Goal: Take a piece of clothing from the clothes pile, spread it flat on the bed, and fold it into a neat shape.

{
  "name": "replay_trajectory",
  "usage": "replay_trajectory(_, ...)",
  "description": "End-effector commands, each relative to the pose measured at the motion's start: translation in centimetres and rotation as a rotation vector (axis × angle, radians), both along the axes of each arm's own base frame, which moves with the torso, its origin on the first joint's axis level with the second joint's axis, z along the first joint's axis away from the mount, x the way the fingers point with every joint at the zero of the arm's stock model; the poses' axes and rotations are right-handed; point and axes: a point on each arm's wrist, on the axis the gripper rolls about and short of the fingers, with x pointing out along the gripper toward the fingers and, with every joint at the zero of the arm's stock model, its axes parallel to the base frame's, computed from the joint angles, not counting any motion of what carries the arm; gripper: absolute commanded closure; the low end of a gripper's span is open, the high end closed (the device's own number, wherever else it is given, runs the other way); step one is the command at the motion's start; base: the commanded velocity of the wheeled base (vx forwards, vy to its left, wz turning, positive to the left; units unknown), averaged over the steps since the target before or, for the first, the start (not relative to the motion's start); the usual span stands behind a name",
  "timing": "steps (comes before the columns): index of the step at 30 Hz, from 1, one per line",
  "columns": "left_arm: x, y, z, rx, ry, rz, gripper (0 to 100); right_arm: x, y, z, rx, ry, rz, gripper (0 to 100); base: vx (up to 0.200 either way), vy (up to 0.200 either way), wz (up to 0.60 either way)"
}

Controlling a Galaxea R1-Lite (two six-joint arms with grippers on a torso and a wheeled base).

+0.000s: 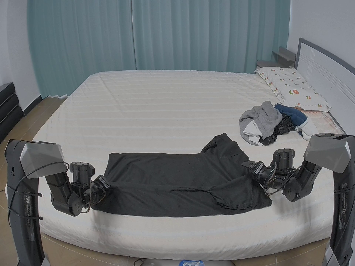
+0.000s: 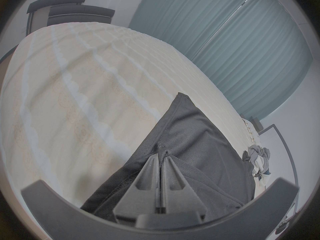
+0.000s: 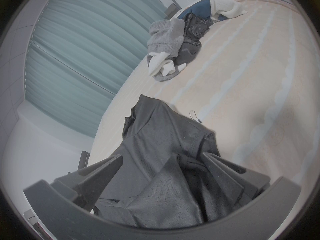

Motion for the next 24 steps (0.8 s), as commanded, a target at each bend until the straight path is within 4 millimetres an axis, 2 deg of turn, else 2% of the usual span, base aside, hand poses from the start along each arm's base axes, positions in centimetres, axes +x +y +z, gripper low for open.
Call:
replay_trajectory(1, 0.0, 0.0, 0.0, -0.005, 0.001, 0.001, 100, 0.0, 0.3, -1.1, -0.005, 0.022, 0.007, 0, 0.000, 0.000, 0.00)
replay_trajectory(5, 0.0, 0.0, -0.1, -0.005, 0.003, 0.001, 100, 0.1, 0.4, -1.3, -0.004, 0.022, 0.012, 0, 0.000, 0.000, 0.00)
replay_trajectory(6, 0.0, 0.0, 0.0, -0.005, 0.001, 0.001, 100, 0.1, 0.5, -1.4, -0.004, 0.019, 0.013, 100, 0.000, 0.000, 0.00)
replay_trajectory(17, 0.0, 0.0, -0.1, -0.004, 0.004, 0.003, 100, 0.1, 0.1, -1.5, -0.005, 0.016, 0.000, 100, 0.000, 0.000, 0.00)
replay_trajectory(24, 0.0, 0.0, -0.1, -0.004, 0.002, 0.003, 100, 0.2, -1.0, -1.0, -0.003, 0.007, -0.033, 100, 0.000, 0.000, 0.00)
